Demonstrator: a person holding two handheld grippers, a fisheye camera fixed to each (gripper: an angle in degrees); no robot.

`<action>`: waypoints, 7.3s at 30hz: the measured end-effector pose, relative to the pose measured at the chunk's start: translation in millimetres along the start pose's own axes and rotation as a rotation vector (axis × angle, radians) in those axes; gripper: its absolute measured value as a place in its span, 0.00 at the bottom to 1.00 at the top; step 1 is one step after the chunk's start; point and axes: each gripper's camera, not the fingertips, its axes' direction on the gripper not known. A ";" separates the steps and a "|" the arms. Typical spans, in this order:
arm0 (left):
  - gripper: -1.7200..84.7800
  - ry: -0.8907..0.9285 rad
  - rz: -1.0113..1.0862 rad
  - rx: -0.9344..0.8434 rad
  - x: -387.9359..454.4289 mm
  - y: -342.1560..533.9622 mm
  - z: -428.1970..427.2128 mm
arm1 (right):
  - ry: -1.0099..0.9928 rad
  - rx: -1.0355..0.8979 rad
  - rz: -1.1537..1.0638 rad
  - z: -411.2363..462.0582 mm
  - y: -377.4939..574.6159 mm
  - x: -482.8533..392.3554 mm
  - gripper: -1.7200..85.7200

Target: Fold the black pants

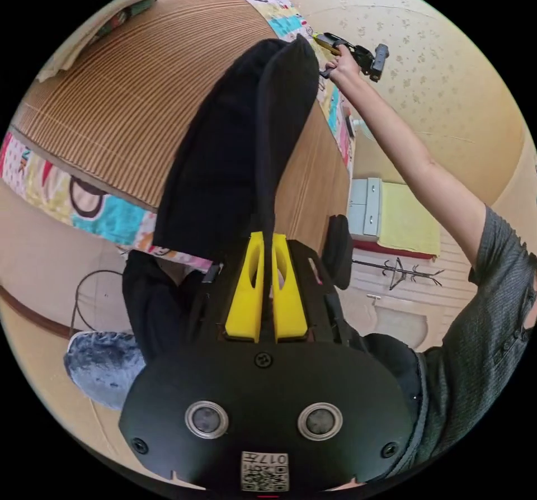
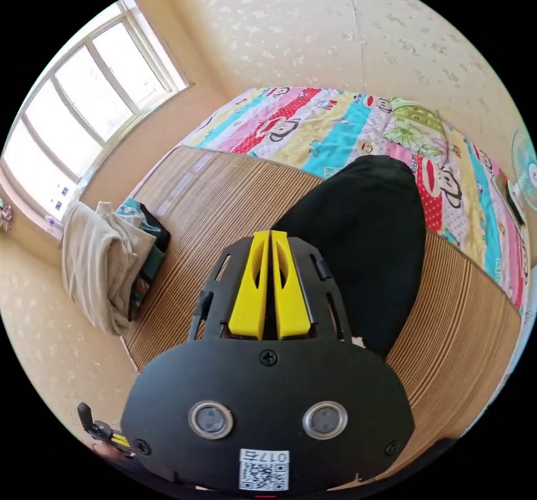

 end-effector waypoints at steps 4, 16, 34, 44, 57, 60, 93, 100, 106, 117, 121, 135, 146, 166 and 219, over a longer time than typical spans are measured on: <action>0.01 -0.030 0.012 -0.066 -34.1 -31.9 -3.9 | -0.024 -0.111 0.038 7.5 69.3 12.2 0.06; 0.01 0.004 0.084 -0.339 -44.8 -79.6 -3.6 | -0.366 -0.428 0.500 -15.1 315.7 31.8 0.13; 0.07 -0.020 0.104 -0.501 -17.3 -76.6 -3.7 | -0.285 -0.393 0.533 -69.7 303.9 73.1 0.05; 0.11 -0.024 0.236 -0.306 23.0 -136.6 -22.9 | -0.408 -0.350 0.556 -58.7 280.4 84.3 0.08; 0.01 -0.242 0.573 -0.413 100.1 -80.4 0.8 | -0.365 0.022 0.645 -75.8 143.5 170.9 0.12; 0.01 -0.156 0.493 -0.422 92.4 -73.0 -1.1 | -0.452 0.101 0.781 -55.3 100.6 213.4 0.12; 0.14 -0.018 0.219 -0.022 93.4 -79.7 -63.7 | -0.320 -0.047 0.631 -54.1 253.3 148.9 0.17; 0.11 0.150 0.181 -0.095 97.9 -156.2 -40.3 | -0.675 -0.054 0.691 -12.2 276.1 177.5 0.16; 0.07 0.299 0.186 -0.246 103.4 -145.3 -44.3 | -0.832 -0.062 0.693 -9.6 319.0 179.6 0.09; 0.06 0.792 0.426 -0.116 201.5 10.2 -207.1 | -1.082 0.330 0.448 -207.0 408.6 85.3 0.05; 0.06 0.823 0.608 -0.006 288.8 38.9 -273.3 | -1.078 0.432 0.244 -293.2 384.3 57.6 0.05; 0.06 0.860 1.225 0.061 478.1 183.1 -404.9 | -1.180 0.687 -0.328 -482.2 401.7 -30.1 0.04; 0.06 0.521 0.798 0.159 480.5 57.2 -307.1 | -0.605 0.431 0.210 -419.0 313.1 38.2 0.04; 0.10 0.152 -0.049 -0.404 137.0 9.0 6.4 | -0.554 -0.384 1.091 -97.4 532.2 152.6 0.10; 0.11 -0.141 0.384 -0.746 350.9 114.0 387.3 | 0.517 -0.274 1.076 -240.3 569.3 306.5 0.09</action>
